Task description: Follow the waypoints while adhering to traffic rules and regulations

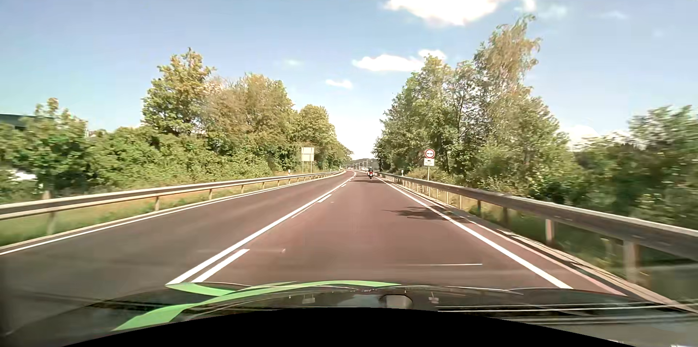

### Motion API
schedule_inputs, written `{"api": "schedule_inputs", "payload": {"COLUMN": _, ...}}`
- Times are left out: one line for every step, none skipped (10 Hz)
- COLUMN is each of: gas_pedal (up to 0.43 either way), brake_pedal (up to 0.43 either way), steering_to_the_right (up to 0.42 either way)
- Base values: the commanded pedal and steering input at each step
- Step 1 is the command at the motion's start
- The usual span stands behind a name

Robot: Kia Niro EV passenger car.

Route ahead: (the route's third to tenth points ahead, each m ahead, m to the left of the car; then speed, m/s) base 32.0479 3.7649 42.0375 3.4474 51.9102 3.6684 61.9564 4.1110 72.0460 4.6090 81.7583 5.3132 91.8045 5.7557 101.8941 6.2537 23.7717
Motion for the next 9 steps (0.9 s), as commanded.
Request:
{"api": "schedule_inputs", "payload": {"gas_pedal": 0.177, "brake_pedal": 0.000, "steering_to_the_right": -0.007}}
{"api": "schedule_inputs", "payload": {"gas_pedal": 0.177, "brake_pedal": 0.000, "steering_to_the_right": -0.006}}
{"api": "schedule_inputs", "payload": {"gas_pedal": 0.177, "brake_pedal": 0.000, "steering_to_the_right": -0.007}}
{"api": "schedule_inputs", "payload": {"gas_pedal": 0.177, "brake_pedal": 0.000, "steering_to_the_right": -0.007}}
{"api": "schedule_inputs", "payload": {"gas_pedal": 0.189, "brake_pedal": 0.000, "steering_to_the_right": -0.006}}
{"api": "schedule_inputs", "payload": {"gas_pedal": 0.189, "brake_pedal": 0.000, "steering_to_the_right": -0.006}}
{"api": "schedule_inputs", "payload": {"gas_pedal": 0.189, "brake_pedal": 0.000, "steering_to_the_right": -0.007}}
{"api": "schedule_inputs", "payload": {"gas_pedal": 0.209, "brake_pedal": 0.000, "steering_to_the_right": -0.006}}
{"api": "schedule_inputs", "payload": {"gas_pedal": 0.209, "brake_pedal": 0.000, "steering_to_the_right": -0.006}}
